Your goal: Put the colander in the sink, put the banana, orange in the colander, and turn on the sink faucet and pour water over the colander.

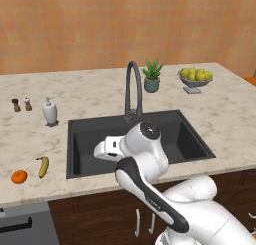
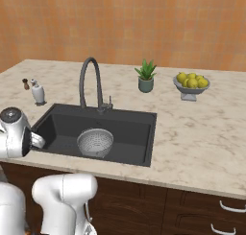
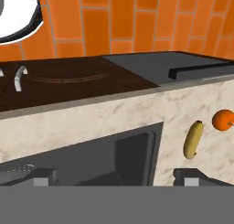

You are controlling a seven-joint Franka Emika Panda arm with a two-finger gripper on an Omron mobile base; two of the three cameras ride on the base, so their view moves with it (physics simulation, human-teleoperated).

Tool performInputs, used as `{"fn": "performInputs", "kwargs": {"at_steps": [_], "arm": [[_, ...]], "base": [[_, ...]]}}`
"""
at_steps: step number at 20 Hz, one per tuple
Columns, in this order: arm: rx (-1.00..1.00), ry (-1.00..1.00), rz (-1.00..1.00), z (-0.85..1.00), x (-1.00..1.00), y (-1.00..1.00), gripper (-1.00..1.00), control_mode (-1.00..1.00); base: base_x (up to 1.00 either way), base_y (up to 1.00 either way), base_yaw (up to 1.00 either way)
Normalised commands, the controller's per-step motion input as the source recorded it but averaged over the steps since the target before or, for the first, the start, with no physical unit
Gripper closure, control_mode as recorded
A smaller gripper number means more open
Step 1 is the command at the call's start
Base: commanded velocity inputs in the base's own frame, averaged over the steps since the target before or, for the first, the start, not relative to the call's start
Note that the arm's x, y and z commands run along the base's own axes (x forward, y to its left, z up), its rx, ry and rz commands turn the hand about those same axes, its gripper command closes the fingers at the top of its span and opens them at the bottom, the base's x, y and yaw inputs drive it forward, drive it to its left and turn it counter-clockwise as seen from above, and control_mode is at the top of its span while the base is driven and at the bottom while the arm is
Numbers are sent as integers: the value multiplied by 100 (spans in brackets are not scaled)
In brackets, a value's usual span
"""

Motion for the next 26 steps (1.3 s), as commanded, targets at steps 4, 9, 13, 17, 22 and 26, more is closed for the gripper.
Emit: {"fn": "performInputs", "kwargs": {"at_steps": [4, 9, 13, 17, 22, 26], "arm": [[-13, 13, 0, 0, 24, 98, -100, -100], [-11, 16, 0, 0, 33, 85, -100, -100], [-6, 10, 0, 0, 36, 62, -100, -100], [-8, 5, 0, 0, 31, 65, -100, -100], [-9, 3, 0, -5, 26, 53, -100, -100], [-9, 3, 0, -22, 22, 36, -100, -100]], "base": [[0, 0, 0], [0, 0, 0], [0, 0, 0], [0, 0, 0], [0, 0, 0], [0, 0, 0]]}}
